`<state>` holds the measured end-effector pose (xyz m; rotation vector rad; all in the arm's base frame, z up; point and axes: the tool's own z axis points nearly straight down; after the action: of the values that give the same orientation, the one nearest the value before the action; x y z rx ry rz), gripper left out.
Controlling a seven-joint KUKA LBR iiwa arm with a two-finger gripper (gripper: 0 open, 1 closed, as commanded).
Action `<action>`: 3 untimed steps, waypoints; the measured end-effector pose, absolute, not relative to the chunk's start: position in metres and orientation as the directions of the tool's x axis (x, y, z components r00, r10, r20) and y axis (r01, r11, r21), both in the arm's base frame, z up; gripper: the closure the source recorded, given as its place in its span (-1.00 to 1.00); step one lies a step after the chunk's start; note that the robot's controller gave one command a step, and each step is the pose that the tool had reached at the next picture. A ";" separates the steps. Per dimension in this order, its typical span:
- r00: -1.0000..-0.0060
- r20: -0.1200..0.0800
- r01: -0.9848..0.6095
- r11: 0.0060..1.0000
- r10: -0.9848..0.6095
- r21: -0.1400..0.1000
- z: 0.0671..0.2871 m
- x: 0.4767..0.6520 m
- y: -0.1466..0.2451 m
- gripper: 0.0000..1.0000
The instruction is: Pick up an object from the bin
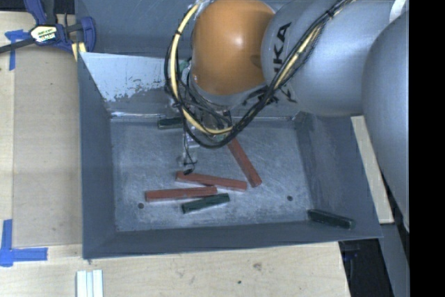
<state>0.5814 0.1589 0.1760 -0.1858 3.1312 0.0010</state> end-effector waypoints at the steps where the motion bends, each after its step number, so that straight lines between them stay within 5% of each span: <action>1: -1.000 -0.002 -0.009 1.000 -0.009 0.000 0.161 0.517 0.122 -1.00; 2: -0.955 -0.005 -0.298 0.955 -0.298 0.000 0.124 0.534 0.093 -1.00; 3: -0.992 -0.002 -0.124 0.992 -0.124 0.000 0.098 0.534 0.091 -1.00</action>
Offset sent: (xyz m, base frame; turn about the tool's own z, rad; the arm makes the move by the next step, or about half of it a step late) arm -0.0318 -0.0793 -0.0683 -0.2395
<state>0.5344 0.0911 0.0975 -0.1953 3.1340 0.0006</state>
